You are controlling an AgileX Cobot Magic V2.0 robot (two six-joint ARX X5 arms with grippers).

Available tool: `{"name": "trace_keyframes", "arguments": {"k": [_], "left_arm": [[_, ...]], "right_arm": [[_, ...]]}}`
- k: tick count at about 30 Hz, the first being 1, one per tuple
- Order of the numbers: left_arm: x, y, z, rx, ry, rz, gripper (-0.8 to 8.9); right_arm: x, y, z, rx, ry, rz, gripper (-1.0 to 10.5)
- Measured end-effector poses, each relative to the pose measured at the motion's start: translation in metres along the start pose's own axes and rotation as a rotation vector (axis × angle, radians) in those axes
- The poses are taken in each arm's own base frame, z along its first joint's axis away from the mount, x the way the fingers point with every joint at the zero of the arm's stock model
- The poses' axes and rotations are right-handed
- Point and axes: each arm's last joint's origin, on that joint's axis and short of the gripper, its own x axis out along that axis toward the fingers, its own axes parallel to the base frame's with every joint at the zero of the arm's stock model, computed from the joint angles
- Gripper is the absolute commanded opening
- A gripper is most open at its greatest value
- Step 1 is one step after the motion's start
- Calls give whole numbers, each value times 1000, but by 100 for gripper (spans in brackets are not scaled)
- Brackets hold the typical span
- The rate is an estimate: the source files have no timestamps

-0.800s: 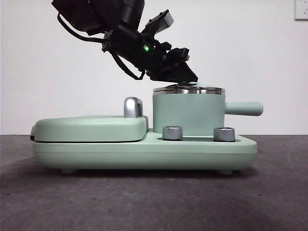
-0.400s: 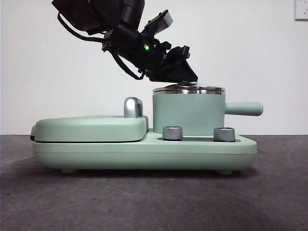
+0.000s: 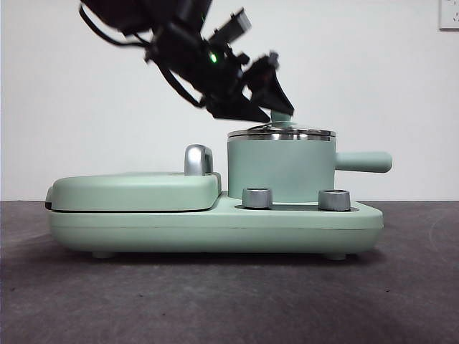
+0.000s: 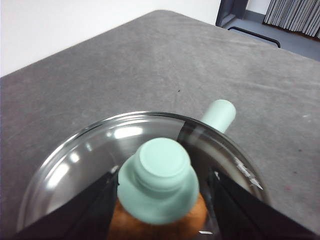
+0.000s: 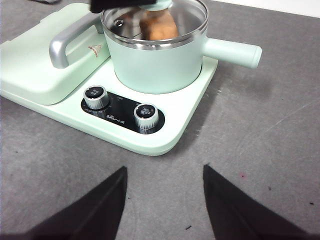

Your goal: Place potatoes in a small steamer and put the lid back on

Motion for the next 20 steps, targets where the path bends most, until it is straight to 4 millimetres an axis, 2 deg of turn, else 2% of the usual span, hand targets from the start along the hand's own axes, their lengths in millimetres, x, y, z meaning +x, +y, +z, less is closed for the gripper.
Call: {"name": "trace_keyframes", "arguments": {"k": [6,10,13,20], "left_arm": [[-50,-4,36,-4,-39,-1,279],[-83,-3,50,-20,-30,25,279],[-106,-1,51,-43,-8,52,277],[-160,-11,33,-85,7,103,276]], "right_arm": [[0,0,0,0,0,0,231],[0,0,0,0,0,0,231],[0,0,0,0,0,0,231],[0,0,0,0,-1,0,231]]}}
